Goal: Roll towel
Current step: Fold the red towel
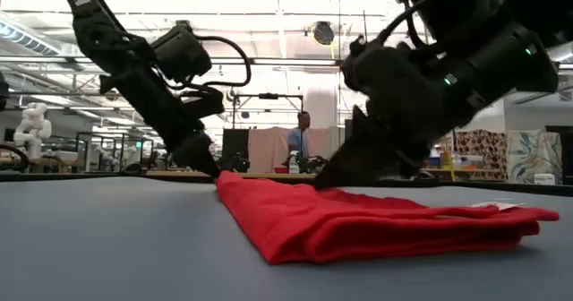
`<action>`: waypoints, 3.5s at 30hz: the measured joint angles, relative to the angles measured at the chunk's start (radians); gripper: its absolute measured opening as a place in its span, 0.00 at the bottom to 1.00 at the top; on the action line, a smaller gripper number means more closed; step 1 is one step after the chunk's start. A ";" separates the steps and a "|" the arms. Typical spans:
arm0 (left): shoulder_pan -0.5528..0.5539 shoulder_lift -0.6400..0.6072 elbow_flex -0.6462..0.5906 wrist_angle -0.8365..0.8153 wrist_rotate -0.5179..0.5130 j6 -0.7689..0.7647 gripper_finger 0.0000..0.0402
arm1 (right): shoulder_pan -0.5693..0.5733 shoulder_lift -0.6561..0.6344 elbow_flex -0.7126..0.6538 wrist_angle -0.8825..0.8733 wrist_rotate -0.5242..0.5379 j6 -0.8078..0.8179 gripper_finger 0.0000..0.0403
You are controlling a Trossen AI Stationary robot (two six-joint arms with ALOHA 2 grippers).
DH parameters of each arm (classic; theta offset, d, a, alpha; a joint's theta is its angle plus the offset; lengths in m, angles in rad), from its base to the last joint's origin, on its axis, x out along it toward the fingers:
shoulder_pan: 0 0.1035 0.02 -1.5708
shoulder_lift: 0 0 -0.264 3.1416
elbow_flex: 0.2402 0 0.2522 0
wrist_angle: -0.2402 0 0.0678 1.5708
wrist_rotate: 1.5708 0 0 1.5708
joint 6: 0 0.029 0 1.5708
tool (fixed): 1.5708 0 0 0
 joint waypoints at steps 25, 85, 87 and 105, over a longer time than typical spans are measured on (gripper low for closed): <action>-0.091 0.074 -0.020 0.080 0.190 -0.222 0.22 | -0.182 -0.144 0.033 -0.065 -0.187 -0.464 0.02; -0.206 0.076 0.110 -0.190 0.096 -0.391 0.22 | -0.360 -0.211 -0.044 -0.220 -0.221 -0.328 0.02; -0.221 0.076 0.110 -0.174 0.097 -0.395 0.22 | -0.340 -0.191 -0.044 -0.223 -0.220 -0.332 0.02; -0.522 0.076 0.110 0.195 0.093 -0.383 0.22 | 0.076 -0.309 -0.045 -0.287 -0.171 -0.285 0.02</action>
